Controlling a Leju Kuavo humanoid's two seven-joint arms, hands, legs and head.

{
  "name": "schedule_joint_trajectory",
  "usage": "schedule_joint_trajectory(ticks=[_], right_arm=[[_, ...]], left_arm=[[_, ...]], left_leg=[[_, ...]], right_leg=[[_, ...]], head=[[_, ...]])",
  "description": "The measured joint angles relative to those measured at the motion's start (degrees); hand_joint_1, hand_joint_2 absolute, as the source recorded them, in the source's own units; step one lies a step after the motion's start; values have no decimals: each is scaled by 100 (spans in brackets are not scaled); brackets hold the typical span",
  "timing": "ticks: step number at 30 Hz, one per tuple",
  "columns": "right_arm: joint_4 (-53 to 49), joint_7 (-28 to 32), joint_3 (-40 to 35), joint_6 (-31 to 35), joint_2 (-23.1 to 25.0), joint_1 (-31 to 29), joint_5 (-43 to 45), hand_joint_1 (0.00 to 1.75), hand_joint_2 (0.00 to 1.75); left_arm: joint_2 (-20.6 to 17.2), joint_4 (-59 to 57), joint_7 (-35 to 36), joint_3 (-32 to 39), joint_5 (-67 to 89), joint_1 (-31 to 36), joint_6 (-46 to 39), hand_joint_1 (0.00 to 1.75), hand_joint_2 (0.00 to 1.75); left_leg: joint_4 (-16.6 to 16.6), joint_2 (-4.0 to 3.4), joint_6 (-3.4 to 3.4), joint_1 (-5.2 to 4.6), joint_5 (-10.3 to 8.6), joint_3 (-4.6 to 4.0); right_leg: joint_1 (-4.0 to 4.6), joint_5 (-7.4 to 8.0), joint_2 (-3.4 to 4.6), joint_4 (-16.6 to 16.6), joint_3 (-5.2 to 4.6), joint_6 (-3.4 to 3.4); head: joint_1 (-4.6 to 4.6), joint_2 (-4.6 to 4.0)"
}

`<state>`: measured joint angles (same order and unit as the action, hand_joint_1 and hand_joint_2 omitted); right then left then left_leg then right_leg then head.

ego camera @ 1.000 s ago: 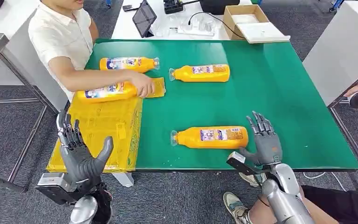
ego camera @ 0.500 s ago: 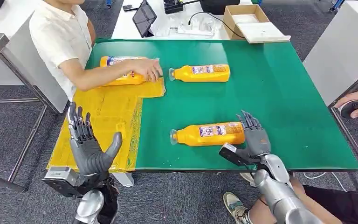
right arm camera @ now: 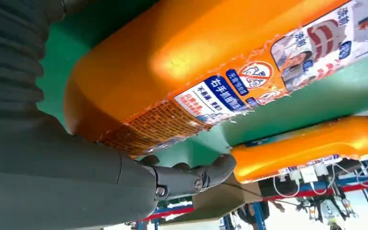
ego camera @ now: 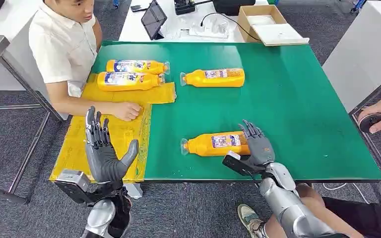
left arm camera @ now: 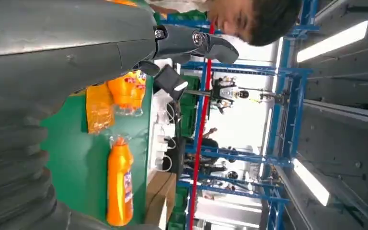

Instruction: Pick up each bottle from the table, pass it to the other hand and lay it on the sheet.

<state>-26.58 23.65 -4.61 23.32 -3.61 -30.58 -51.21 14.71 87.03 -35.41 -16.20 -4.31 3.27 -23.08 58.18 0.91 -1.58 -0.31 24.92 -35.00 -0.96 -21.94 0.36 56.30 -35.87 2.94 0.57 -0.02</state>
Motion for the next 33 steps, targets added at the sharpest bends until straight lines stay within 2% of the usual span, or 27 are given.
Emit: schedule_joint_trajectory(ticks=[3, 9, 10, 11, 12, 18, 22, 25, 29, 33], right_arm=[[107, -398, -85, -367, 22, -146, -107, 0, 175], [221, -491, -173, -474, 24, -254, -127, 0, 175], [231, -491, -175, -474, 24, -258, -127, 45, 175], [240, -491, -181, -474, 24, -266, -127, 159, 175], [251, -491, -188, -474, 24, -276, -127, 175, 175], [341, -1180, -459, -1187, -68, -498, -608, 175, 175], [413, -1416, -686, -1513, -162, -669, -756, 175, 175], [450, -1328, -743, -1659, -210, -719, -622, 175, 175], [468, -900, -728, -1661, -232, -707, -220, 175, 175], [468, -900, -728, -1661, -232, -707, -220, 175, 175]], left_arm=[[0, -13, 24, -4, -7, 8, 22, 0, 175], [0, -15, 31, -4, -15, 11, 31, 0, 175], [0, -15, 31, -4, -15, 11, 31, 0, 175], [0, -15, 31, -4, -15, 11, 31, 0, 175], [0, -15, 31, -4, -15, 11, 31, 0, 175], [-2, -22, 147, 13, -129, 16, 186, 0, 175], [-4, -72, 271, 39, -245, 29, 361, 0, 175], [-4, -127, 297, 39, -286, 64, 435, 0, 175], [-7, -186, 297, 44, -291, 100, 461, 0, 175], [-7, -186, 297, 44, -291, 100, 461, 0, 175]], left_leg=[[0, -5, 0, 0, 0, 4], [0, -4, 0, 0, 0, 5], [0, -4, 0, 0, 0, 5], [0, -4, 0, 0, 0, 6], [0, -4, 0, 0, 0, 6], [0, -36, 3, 0, 5, 32], [0, -26, 3, -1, 5, 55], [0, -18, 3, -1, 5, 68], [0, -24, 3, -1, 5, 70], [0, -24, 3, -1, 5, 70]], right_leg=[[0, 0, 2, 0, 0, 0], [0, 1, 1, -1, 2, 0], [0, 1, 1, -1, 2, 0], [0, 1, 1, -1, 2, 0], [0, 1, 1, -1, 2, 0], [0, 1, 15, -3, 14, -2], [0, -1, 13, -5, 38, -3], [0, -1, 12, -5, 59, -3], [0, 0, 13, -4, 60, -2], [0, 0, 13, -4, 60, -2]], head=[[-2, 0], [0, 0], [0, 0], [0, 0], [0, 0], [0, 0], [0, 0], [2, 0], [0, 0], [0, 0]])
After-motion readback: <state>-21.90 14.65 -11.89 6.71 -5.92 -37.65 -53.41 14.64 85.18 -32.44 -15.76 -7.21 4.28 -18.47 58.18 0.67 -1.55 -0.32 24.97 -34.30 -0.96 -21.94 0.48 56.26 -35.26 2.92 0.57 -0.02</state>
